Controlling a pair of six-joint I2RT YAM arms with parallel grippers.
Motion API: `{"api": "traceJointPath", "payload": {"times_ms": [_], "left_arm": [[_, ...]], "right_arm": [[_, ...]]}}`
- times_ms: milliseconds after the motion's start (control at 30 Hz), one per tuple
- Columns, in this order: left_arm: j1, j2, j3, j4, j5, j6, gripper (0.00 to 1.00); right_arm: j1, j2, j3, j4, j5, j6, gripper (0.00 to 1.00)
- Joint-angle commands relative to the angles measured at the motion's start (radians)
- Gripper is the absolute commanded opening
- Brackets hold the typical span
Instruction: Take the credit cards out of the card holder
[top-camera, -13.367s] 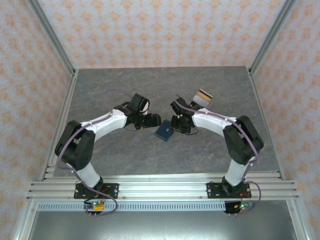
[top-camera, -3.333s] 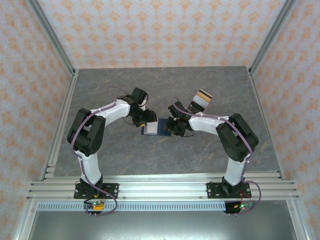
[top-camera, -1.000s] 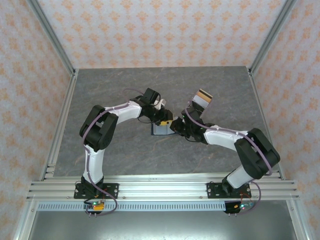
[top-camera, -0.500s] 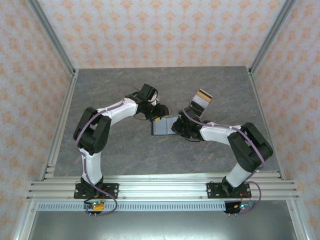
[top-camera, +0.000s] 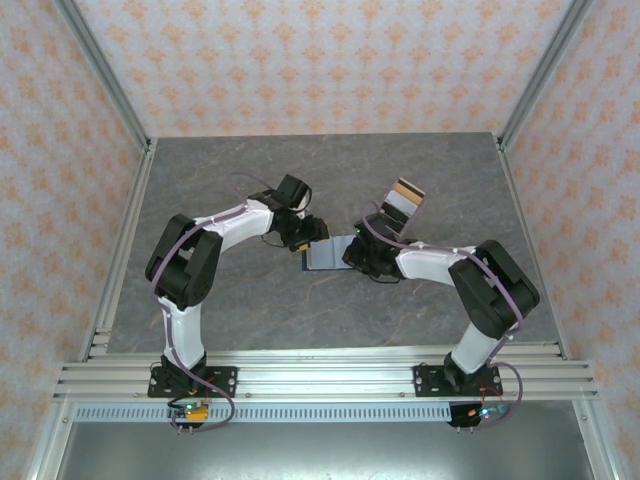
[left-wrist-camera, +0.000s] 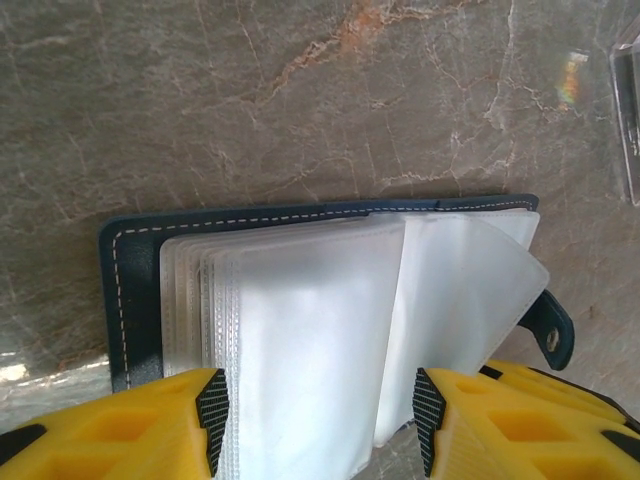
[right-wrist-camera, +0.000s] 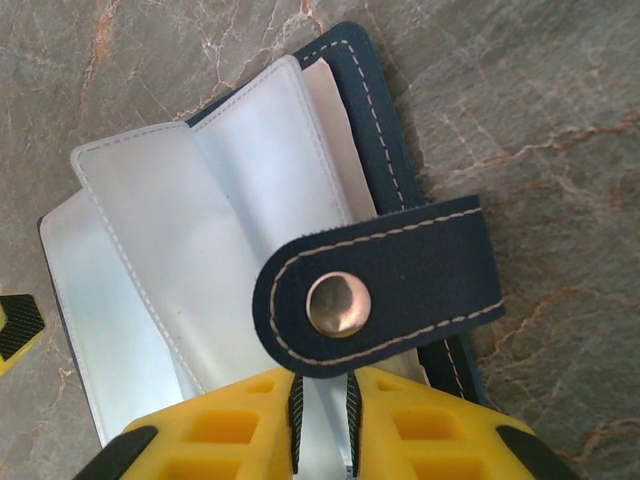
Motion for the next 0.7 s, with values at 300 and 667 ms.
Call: {"api": "traceJointPath", "payload": {"times_ms": [300,667], "left_arm": [[-0.014,0.058,0.023,-0.038,0.009,0.043,0.56],[-0.02,0.053,0.031,0.024,0.12,0.047,0.49]], "right_arm": [[-0.007,0.038,0.033,-0.049,0.019,0.015,0.22],[-0.007,0.076,0.037,-0.048,-0.004,0.024,0.22]]}}
